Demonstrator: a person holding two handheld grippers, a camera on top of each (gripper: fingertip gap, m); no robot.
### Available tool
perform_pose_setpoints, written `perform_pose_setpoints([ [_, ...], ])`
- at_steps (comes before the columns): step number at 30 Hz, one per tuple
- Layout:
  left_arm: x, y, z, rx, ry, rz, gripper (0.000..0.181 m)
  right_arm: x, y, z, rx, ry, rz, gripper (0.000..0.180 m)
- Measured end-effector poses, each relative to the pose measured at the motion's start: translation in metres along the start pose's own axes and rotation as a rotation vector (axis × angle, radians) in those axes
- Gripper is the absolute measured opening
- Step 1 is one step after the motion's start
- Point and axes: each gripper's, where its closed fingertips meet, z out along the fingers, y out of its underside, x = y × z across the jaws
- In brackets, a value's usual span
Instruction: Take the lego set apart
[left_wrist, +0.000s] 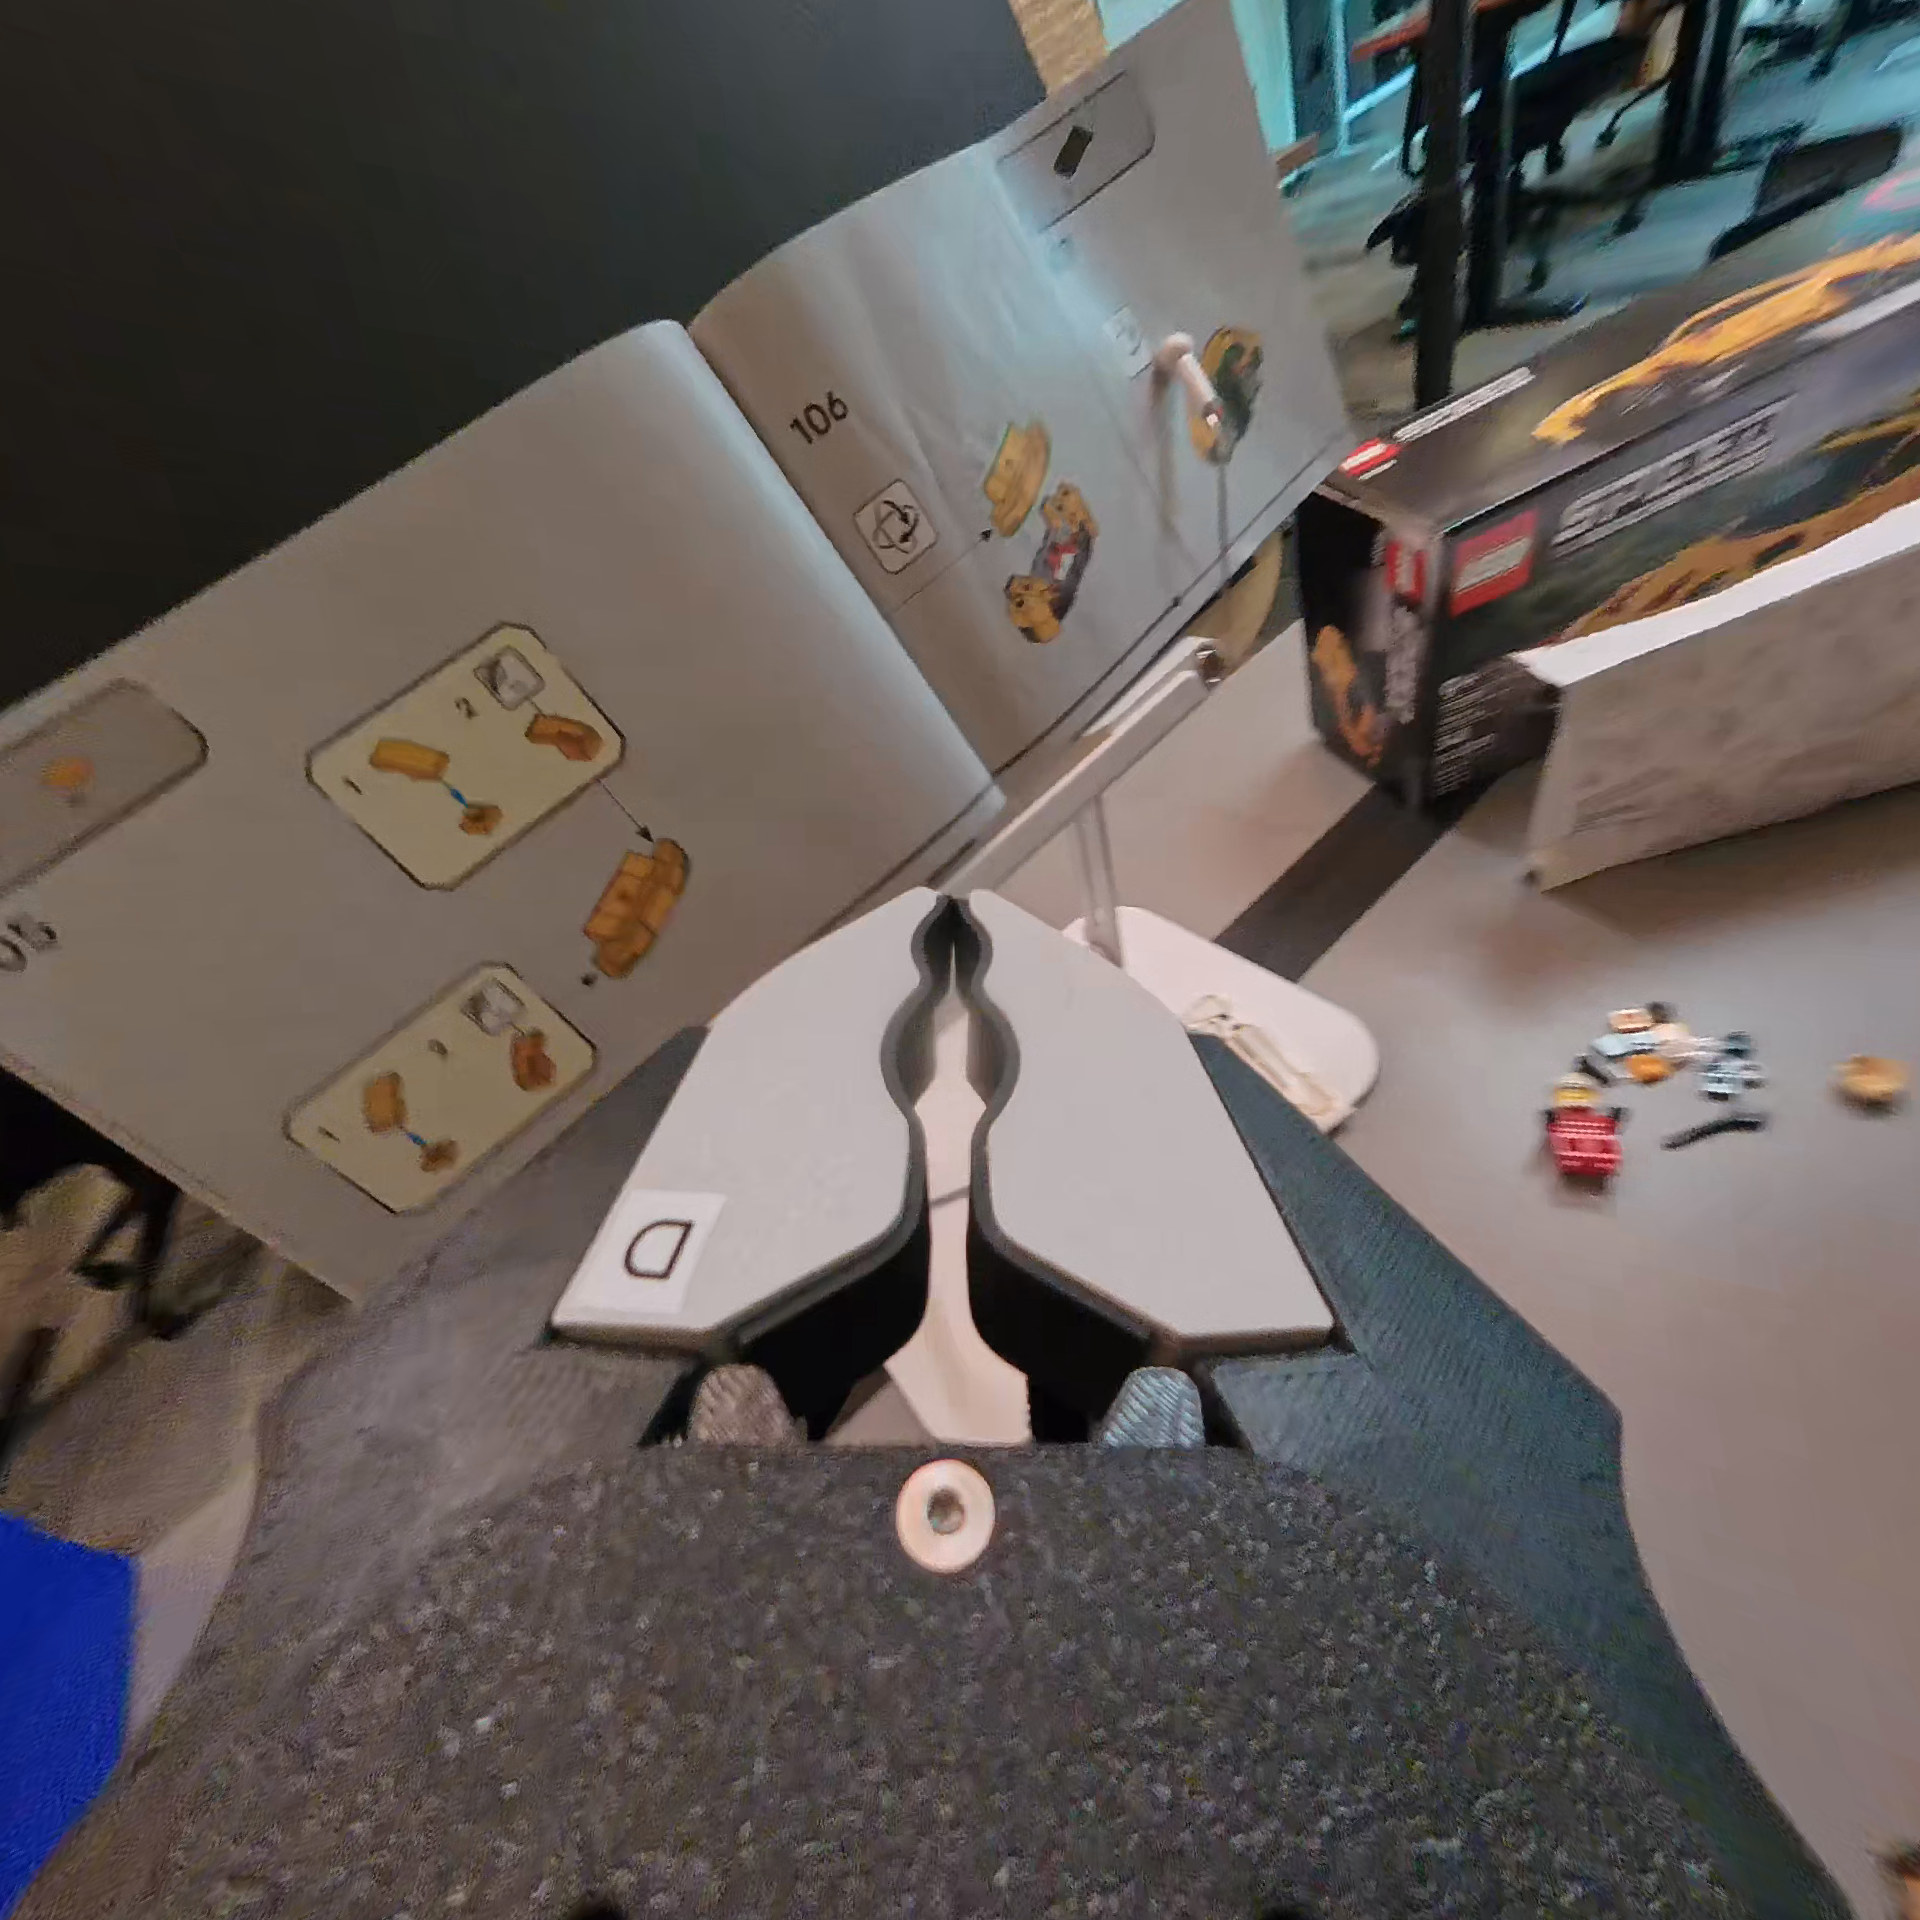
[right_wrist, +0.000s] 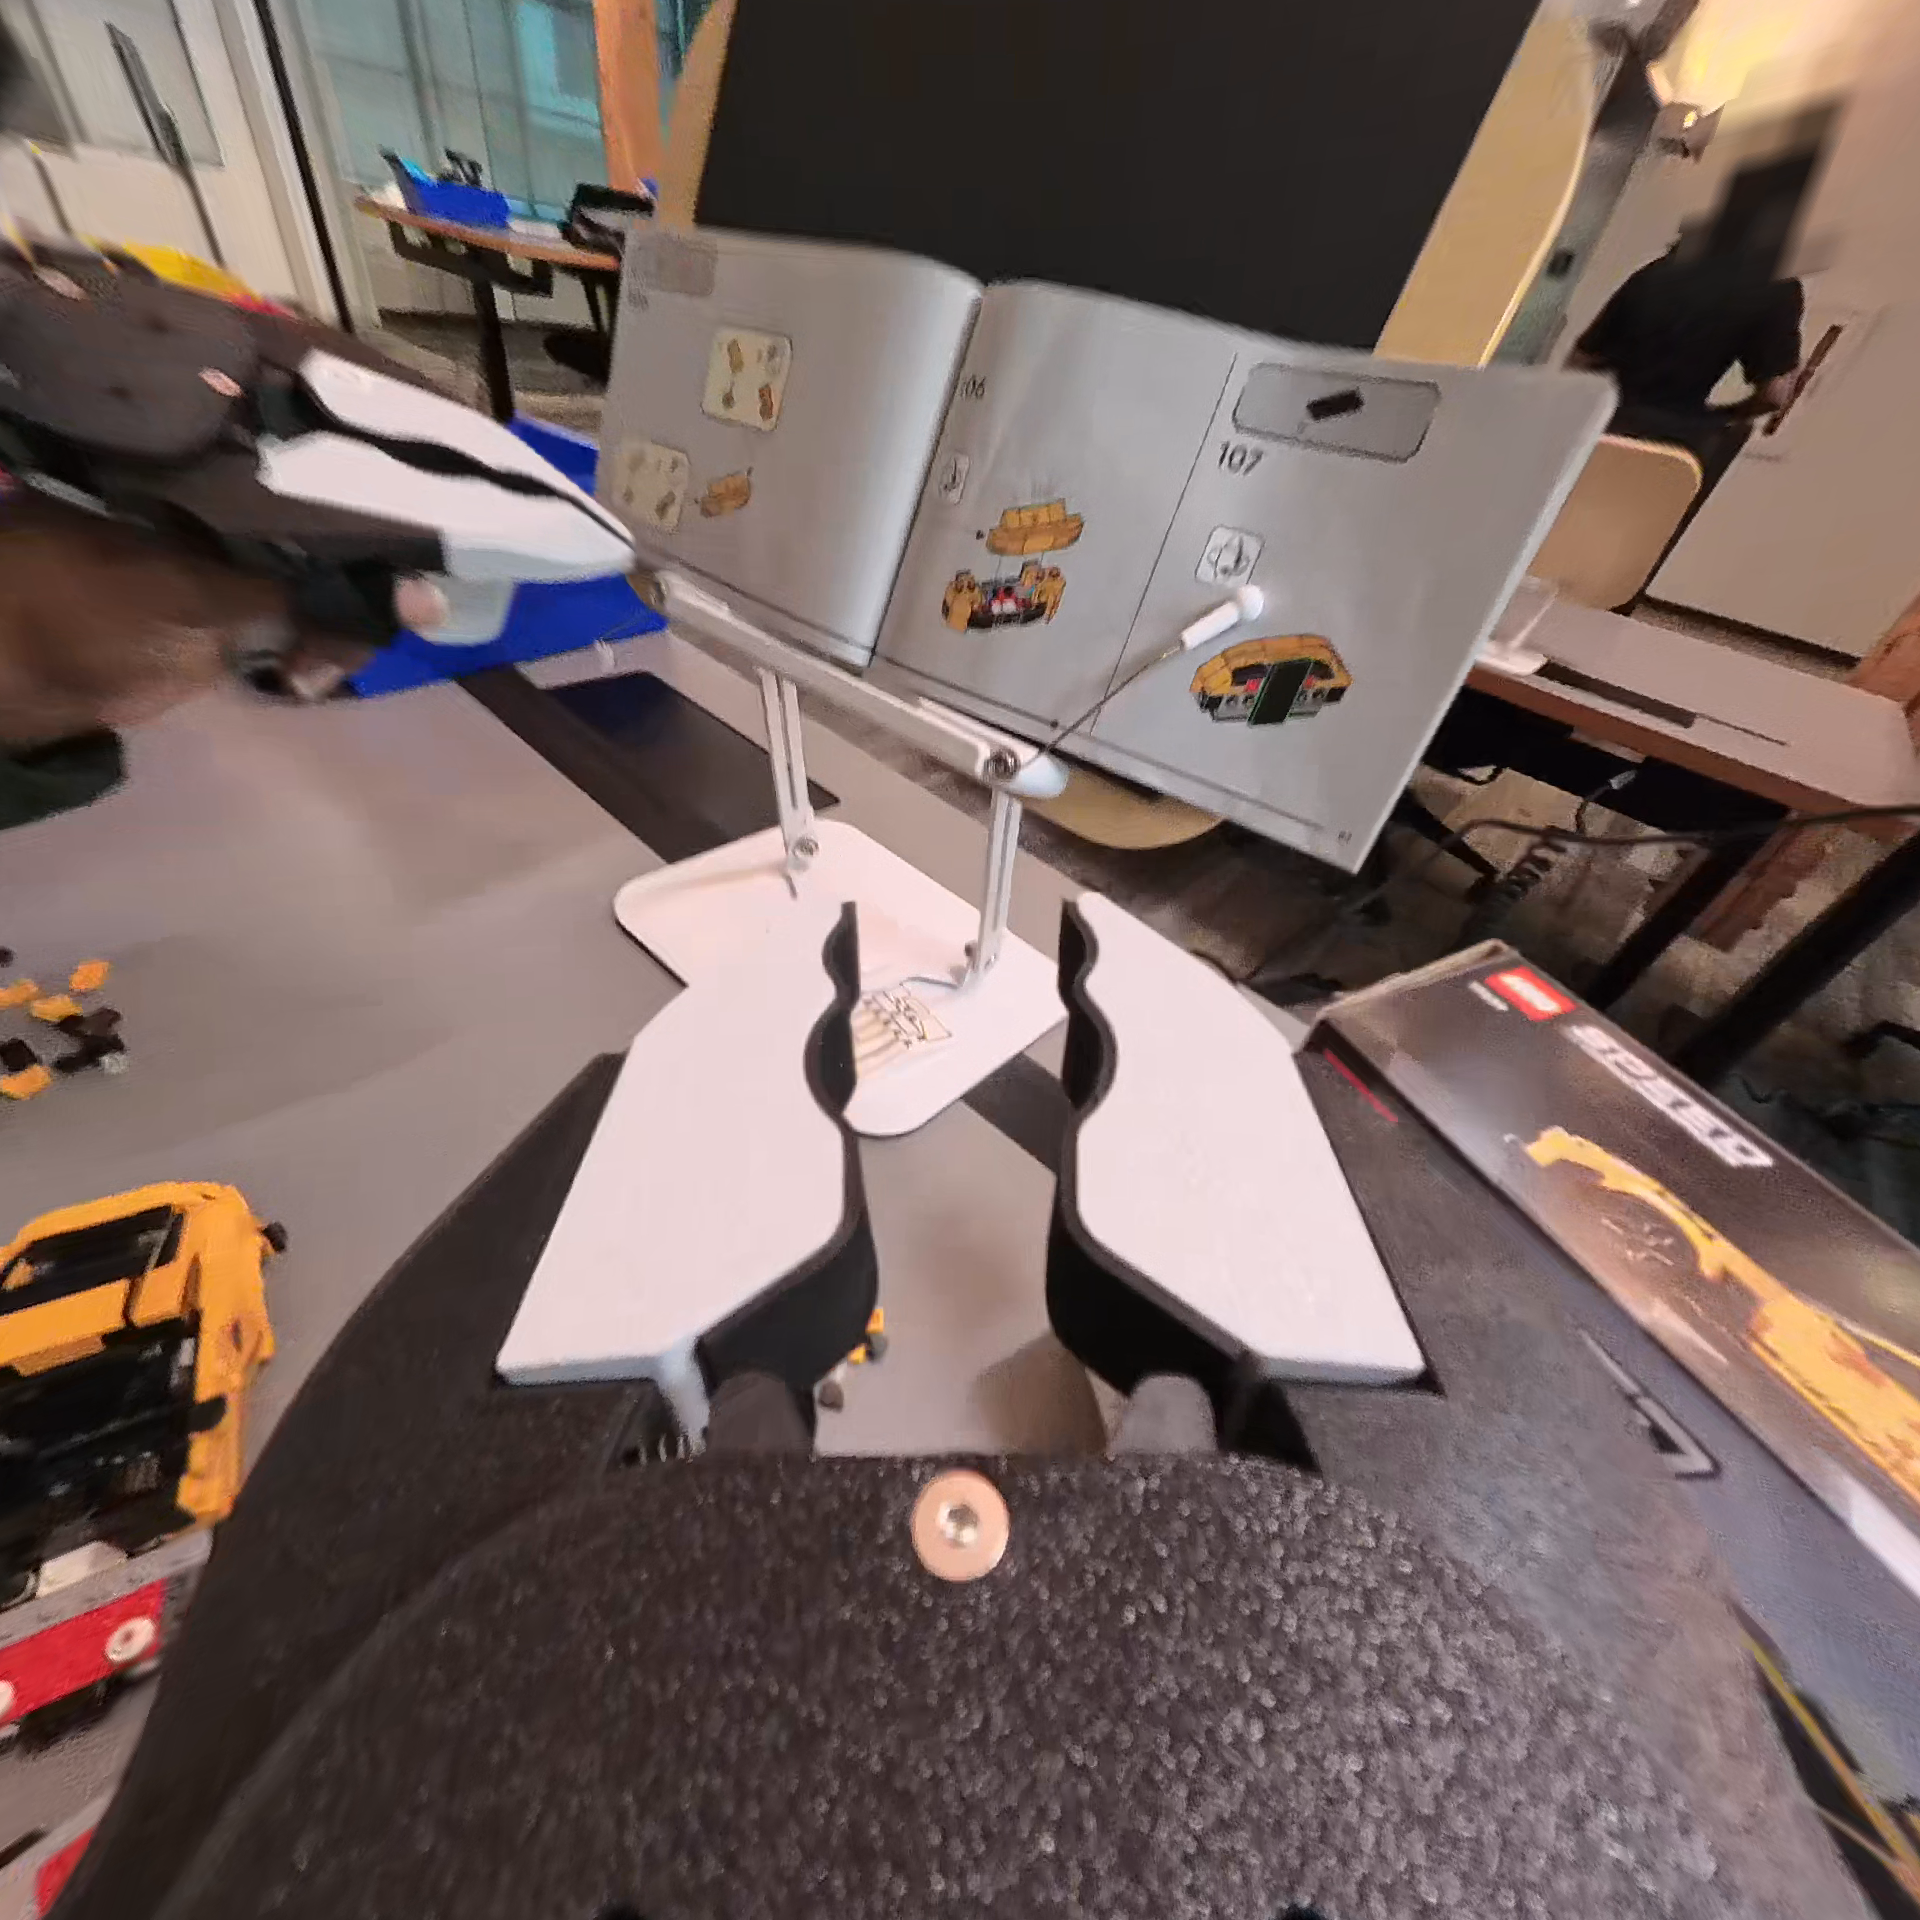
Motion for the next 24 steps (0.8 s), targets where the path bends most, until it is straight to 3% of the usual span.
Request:
perform_pose_setpoints([
  [1,0.005,0.001,-0.005,0.008,0.016,-0.032,0.0,-0.001,0.005,0.005,-0.021,0.003,-0.007,0.037],
  [10,0.032,0.011,-0.018,-0.006,-0.017,-0.111,0.0,0.038,0.004,0.128,-0.079,0.075,0.276,0.045],
  [11,0.031,0.013,-0.016,-0.016,-0.025,-0.114,0.0,0.042,0.004,0.137,-0.076,0.103,0.293,0.042],
  [13,0.024,0.02,-0.013,-0.037,-0.057,-0.112,0.0,0.051,0.003,0.145,-0.063,0.19,0.295,0.007],
  [17,0.005,0.032,-0.004,-0.074,-0.102,-0.138,0.0,0.045,-0.005,0.149,-0.09,0.315,0.036,0.005],
  [24,-0.009,0.043,0.002,-0.087,-0.112,-0.195,0.0,0.021,-0.015,0.161,-0.088,0.359,-0.4,0.002],
])
